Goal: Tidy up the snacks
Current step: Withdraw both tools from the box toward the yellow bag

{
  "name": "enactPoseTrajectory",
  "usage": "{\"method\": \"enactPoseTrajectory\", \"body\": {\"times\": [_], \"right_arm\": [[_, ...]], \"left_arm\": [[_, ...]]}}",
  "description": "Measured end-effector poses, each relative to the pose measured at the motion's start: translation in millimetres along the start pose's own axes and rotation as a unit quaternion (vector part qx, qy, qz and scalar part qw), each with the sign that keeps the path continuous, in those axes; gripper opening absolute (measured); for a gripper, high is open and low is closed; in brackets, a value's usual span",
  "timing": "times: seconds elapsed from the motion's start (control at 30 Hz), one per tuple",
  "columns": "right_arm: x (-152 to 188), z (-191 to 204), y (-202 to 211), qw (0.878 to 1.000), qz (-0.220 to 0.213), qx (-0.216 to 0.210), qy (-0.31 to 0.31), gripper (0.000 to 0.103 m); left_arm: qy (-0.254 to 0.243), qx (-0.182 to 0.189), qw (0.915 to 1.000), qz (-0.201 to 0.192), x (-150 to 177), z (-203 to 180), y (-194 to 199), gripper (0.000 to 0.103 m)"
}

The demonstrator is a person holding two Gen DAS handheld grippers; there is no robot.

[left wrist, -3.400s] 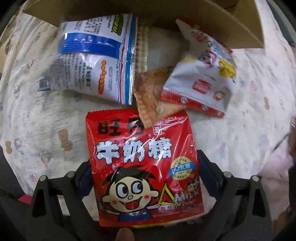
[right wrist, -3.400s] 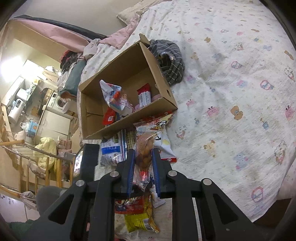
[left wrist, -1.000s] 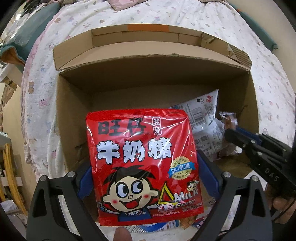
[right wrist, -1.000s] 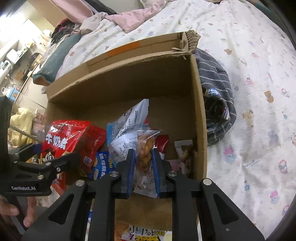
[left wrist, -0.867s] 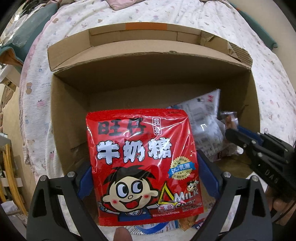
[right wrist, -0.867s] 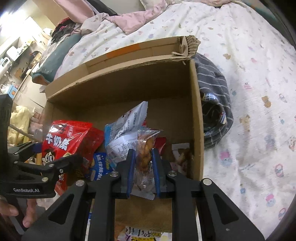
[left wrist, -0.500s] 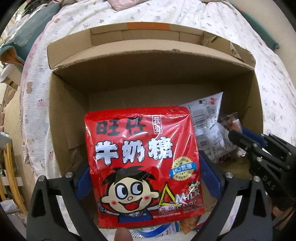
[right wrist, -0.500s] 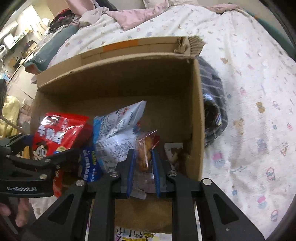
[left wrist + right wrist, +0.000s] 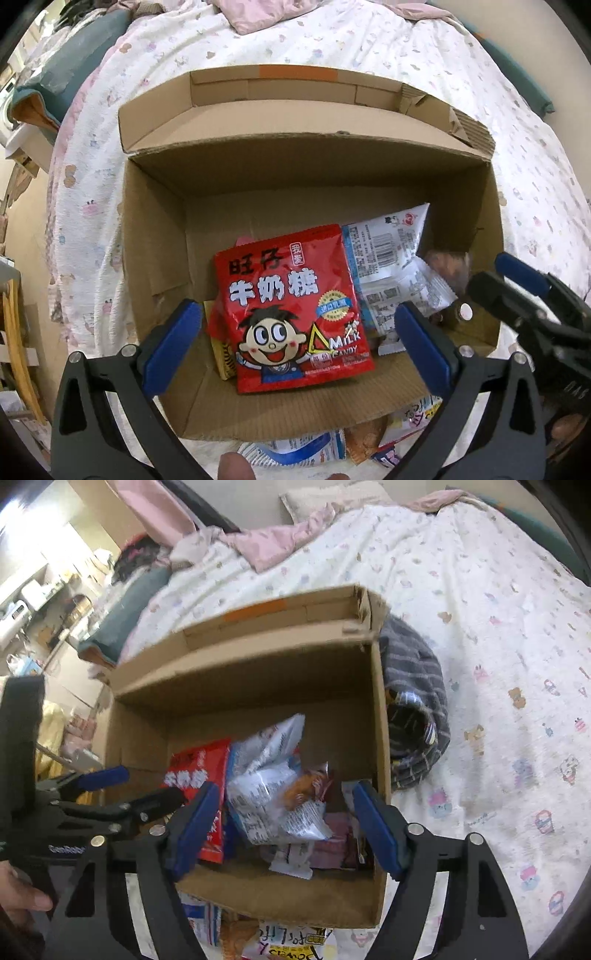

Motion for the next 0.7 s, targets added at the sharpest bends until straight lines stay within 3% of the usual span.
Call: {"method": "enactPoseTrajectory", "body": {"times": [0.43, 0.7], "right_arm": [[17.7, 15.7, 55.6, 0.999, -0.023, -0.024, -0.018, 0.078], [55.7, 26.5, 85.4, 1.0, -0.015, -0.013, -0.016, 0.078]], "left_arm": [[-0.004, 0.018, 0.9998, -0.009, 34.6, 1.1, 42.7, 0.103], [0.015, 0.05, 0.9982, 0.03, 95.3, -4.3, 53.9, 0.103]]}}
Point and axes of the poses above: each gripper's, at about its wrist camera, not at the fingertips, and y roughly against the way its jaws point, z to its left, x to its underside, the point moved 2 cm from there along -y, roughly the way its jaws point, and after that the axes turned 3 degrees about y, right-handed, at the moved point
